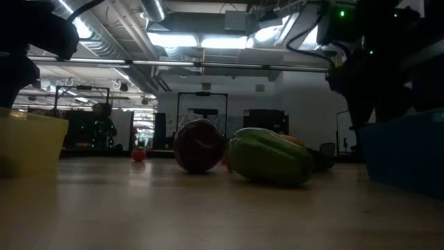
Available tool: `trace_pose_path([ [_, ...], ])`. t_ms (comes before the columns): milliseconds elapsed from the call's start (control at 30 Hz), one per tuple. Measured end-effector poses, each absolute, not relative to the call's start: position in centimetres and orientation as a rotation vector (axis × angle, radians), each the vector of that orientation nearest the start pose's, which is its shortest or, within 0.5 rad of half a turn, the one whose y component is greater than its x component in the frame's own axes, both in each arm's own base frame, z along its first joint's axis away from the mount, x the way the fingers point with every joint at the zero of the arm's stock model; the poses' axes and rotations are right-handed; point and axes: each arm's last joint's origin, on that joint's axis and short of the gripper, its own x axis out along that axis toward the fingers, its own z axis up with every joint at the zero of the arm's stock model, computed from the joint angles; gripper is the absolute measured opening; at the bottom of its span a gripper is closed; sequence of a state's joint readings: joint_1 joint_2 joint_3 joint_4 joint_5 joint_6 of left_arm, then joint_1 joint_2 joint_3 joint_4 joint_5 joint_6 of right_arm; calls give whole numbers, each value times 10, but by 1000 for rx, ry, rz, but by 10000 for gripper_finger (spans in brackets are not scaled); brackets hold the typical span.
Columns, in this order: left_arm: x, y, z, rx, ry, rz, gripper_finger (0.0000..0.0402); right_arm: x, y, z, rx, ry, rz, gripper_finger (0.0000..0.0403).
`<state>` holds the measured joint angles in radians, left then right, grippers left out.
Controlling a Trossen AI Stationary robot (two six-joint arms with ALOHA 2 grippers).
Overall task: Sort produce into baskets
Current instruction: Put the garlic into the yellow bin
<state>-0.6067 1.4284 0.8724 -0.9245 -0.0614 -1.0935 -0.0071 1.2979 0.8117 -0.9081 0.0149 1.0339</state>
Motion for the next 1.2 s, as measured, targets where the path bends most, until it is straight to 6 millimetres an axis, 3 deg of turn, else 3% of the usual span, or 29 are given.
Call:
trace_pose_path([
  [400,191,-130,190,-400,1430,357,388,201,0,173,1004,1348,-864,376],
  [767,191,-130,190,-402,1428,359,389,199,4,144,1157,1303,-752,376],
  [967,191,-130,190,-403,1428,360,389,198,4,143,1162,1308,-747,375],
  [1067,191,-130,190,-406,1427,363,389,197,4,143,1159,1308,-752,362],
  [1200,191,-130,190,-408,1427,364,389,196,4,142,1151,1315,-766,315],
])
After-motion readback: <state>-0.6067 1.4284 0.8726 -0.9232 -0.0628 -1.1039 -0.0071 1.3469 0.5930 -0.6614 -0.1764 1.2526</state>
